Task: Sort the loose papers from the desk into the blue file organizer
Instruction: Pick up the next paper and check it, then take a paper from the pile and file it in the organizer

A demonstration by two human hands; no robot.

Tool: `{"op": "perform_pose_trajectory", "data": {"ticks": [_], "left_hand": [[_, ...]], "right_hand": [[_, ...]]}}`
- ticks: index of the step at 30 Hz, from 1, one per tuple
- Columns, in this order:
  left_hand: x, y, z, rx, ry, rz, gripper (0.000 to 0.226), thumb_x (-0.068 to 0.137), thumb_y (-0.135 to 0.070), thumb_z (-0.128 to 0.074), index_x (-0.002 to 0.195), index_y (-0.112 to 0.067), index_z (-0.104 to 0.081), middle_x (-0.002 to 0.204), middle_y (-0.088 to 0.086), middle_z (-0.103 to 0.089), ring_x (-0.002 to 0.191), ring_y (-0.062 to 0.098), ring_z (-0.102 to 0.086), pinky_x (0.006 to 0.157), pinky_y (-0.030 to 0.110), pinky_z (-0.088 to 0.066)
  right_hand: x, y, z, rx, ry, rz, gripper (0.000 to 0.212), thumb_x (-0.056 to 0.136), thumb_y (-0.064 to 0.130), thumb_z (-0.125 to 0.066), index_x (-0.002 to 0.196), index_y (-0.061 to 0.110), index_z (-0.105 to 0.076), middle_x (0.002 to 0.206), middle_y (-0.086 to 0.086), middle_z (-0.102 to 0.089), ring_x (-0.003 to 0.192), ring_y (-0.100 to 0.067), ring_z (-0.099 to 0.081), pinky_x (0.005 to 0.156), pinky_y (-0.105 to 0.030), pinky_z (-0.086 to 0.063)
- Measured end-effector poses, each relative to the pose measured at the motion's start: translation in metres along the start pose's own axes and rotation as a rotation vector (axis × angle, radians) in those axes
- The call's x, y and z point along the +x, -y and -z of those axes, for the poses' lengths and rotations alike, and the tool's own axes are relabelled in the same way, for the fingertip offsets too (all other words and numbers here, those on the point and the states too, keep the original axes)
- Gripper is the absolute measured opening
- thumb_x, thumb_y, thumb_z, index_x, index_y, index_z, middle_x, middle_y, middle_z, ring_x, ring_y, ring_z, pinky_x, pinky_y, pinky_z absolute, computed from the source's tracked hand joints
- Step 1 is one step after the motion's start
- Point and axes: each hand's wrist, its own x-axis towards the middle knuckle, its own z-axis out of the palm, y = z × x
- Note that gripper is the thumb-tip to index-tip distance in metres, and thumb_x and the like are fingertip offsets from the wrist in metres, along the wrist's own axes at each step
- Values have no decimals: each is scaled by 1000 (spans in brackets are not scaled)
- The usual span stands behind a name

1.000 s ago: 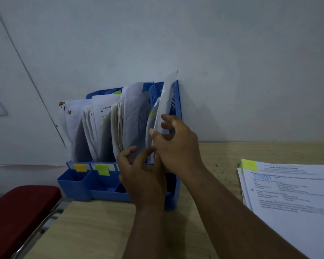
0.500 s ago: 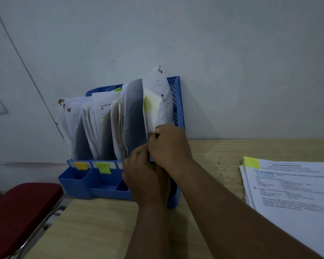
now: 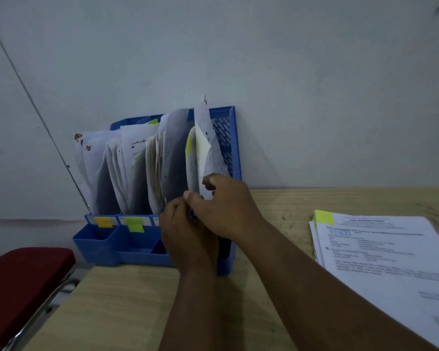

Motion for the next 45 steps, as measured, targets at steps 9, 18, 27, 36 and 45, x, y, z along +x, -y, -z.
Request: {"op": "perform_pose_trajectory", "data": {"ticks": [9, 18, 27, 36, 45], "left_hand": [[-9, -35, 9, -99, -303, -81, 38, 84, -28, -77, 117, -14, -66, 124, 12, -56, 115, 28, -50, 86, 24, -40], [-67, -105, 5, -240, 347, -286, 8, 86, -23, -75, 92, -25, -70, 88, -12, -65, 83, 6, -59, 73, 28, -50], [-145, -118, -28, 60, 839, -67, 53, 86, -40, -70, 135, -26, -56, 129, 0, -64, 119, 22, -58, 97, 33, -48], [-147, -101, -22, -148, 780, 15, 38, 81, -23, -82, 116, -28, -68, 107, -12, -68, 96, 4, -63, 75, 3, -42], [-135, -96, -28, -213, 787, 94, 27, 82, -24, -81, 108, -25, -74, 98, -12, -74, 90, -2, -67, 82, 21, -53]], "right_hand": [[-43, -8, 40, -17, -85, 40, 63, 88, 65, -60, 133, 21, -61, 135, 6, -61, 119, -7, -57, 99, -24, -48], [-115, -63, 136, -161, -180, -154, 40, 92, 54, -60, 120, 28, -70, 118, 13, -69, 106, -5, -63, 92, -24, -49], [-169, -137, 169, -371, -43, -466, 65, 76, 60, -73, 131, 29, -59, 135, 3, -59, 124, -20, -55, 103, -42, -45], [-171, -122, 173, -530, 265, -453, 105, 51, 82, -74, 143, 43, -42, 146, 2, -41, 138, -29, -33, 109, -50, -28], [-180, -99, 175, -591, 489, -371, 133, 31, 88, -75, 147, 43, -28, 141, 1, -33, 131, -27, -31, 105, -50, -36]]}}
